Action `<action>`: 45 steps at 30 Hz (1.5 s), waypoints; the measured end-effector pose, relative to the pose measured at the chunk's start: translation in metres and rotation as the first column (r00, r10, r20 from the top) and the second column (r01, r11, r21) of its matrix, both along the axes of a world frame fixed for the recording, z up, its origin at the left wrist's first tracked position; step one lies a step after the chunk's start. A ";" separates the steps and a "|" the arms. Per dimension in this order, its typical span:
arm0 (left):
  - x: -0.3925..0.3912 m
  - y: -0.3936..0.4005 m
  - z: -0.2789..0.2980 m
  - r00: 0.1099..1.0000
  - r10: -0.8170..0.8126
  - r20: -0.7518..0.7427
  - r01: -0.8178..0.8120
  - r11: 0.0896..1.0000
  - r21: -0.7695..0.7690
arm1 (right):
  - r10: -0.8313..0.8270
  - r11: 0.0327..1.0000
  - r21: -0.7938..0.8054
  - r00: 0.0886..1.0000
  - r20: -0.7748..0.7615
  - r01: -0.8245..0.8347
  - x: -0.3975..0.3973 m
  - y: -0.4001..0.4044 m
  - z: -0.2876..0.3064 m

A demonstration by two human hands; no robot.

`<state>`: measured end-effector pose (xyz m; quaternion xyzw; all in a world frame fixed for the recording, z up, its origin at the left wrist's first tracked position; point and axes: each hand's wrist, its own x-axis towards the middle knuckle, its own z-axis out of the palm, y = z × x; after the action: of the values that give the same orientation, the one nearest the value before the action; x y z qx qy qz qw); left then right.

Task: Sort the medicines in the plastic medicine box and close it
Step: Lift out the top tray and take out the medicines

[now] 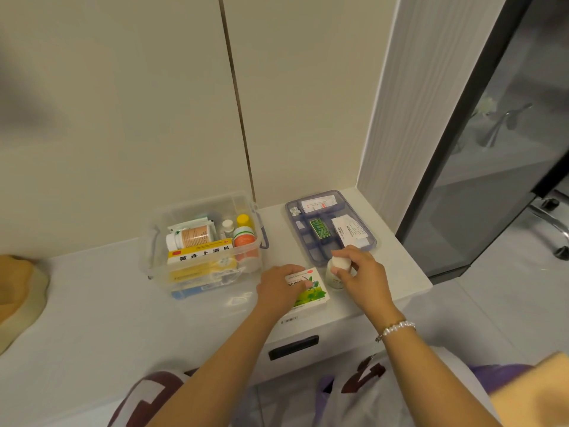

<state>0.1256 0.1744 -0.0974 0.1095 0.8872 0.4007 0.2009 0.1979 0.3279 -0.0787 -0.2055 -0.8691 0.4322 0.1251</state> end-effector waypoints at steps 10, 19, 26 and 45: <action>-0.007 0.015 0.006 0.999 -0.019 -0.027 0.019 1.000 0.004 | -0.101 0.995 0.024 0.995 -0.015 0.101 0.002 0.008 -0.002; 0.002 0.013 0.007 0.995 -0.003 -0.096 0.000 1.000 -0.029 | -0.104 0.995 -0.011 0.994 -0.032 0.103 0.005 0.010 0.004; 0.014 -0.008 0.031 0.967 0.074 -0.245 -0.027 0.981 0.190 | -0.065 0.998 0.006 0.992 -0.107 0.066 0.002 -0.005 0.025; -0.048 -0.113 0.072 0.861 0.307 -0.405 -0.221 0.944 0.247 | 0.240 0.965 -0.069 0.958 -0.156 -0.253 -0.071 -0.106 0.062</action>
<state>0.0781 0.0619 -0.0255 0.0925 0.8731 0.4732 -0.0722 0.1266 0.2219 -0.0171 -0.0686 -0.8566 0.4960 0.1244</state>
